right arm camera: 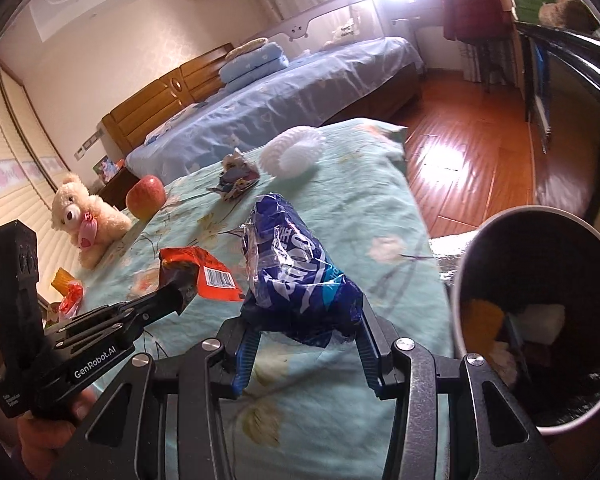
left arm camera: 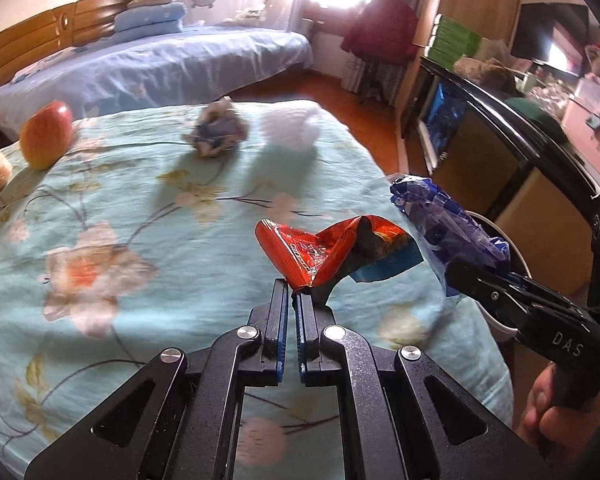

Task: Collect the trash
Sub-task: 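Carry the red chip bag and blue snack bag over the bin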

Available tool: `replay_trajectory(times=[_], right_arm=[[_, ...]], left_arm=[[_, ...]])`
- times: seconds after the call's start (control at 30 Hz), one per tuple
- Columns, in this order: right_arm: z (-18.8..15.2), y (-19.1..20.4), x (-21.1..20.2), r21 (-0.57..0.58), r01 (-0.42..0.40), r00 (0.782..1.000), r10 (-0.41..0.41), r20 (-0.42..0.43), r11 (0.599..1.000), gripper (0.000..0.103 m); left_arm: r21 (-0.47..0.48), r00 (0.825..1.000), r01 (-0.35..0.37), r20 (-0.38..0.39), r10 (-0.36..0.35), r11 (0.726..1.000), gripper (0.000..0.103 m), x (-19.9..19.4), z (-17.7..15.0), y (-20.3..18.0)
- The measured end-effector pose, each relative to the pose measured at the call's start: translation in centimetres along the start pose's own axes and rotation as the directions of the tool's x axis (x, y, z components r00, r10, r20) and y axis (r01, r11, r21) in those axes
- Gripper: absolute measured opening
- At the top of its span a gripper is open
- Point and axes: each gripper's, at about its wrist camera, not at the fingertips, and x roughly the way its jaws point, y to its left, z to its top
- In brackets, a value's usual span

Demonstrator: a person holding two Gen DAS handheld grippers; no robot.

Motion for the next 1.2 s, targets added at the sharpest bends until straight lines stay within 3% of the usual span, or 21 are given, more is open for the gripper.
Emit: replay_trajectory(times=[0.5, 1.2], right_arm=[[-0.9, -4.4, -3.2, 0.081, 0.062, 0.997, -0.065, 0.037, 0.995, 0.045], [-1.6, -8.3, -4.7, 0.145, 0.118, 0.991, -0.125, 0.041, 0.982, 0.045]], left_arm=[[0.09, 0.998, 0.055, -0.016, -0.053, 0.994, 0.003, 0.7, 0.2, -5.4], [0.163, 0.995, 0.097, -0.046, -0.09, 0.982, 0.003, 2.1, 0.1, -9.8]])
